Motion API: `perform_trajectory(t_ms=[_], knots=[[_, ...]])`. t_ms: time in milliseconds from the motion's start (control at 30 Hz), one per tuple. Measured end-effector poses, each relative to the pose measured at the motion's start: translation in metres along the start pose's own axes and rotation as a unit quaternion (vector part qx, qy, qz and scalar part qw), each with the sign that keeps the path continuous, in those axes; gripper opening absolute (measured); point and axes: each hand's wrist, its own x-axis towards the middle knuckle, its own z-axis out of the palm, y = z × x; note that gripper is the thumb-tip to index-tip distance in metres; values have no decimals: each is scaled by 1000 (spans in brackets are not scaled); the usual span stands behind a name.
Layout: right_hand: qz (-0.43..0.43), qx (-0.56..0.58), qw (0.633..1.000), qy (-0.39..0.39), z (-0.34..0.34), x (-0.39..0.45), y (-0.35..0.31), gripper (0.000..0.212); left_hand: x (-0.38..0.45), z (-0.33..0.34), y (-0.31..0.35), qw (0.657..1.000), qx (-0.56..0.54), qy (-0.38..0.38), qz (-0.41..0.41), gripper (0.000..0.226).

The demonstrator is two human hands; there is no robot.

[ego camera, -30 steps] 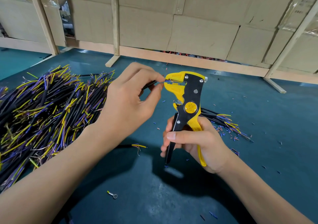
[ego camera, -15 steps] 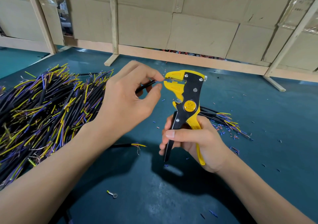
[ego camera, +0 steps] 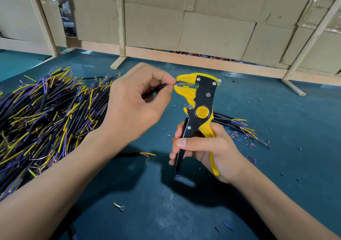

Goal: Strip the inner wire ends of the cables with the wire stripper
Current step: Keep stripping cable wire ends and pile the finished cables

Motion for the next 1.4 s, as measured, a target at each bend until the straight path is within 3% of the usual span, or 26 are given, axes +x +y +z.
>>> perform_trajectory(t_ms=[400,967,1400], knots=[[4,9,1000,1,2,-1,-3,11,-2,1,2,1000,0,6,-7,5],[-1,-8,1000,6,1,-1,-2,15,3,-4,10,986,158,5,54,10],[-5,7,1000,-1,2,-2,0,11,5,-6,15,991,128,-1,33,10]])
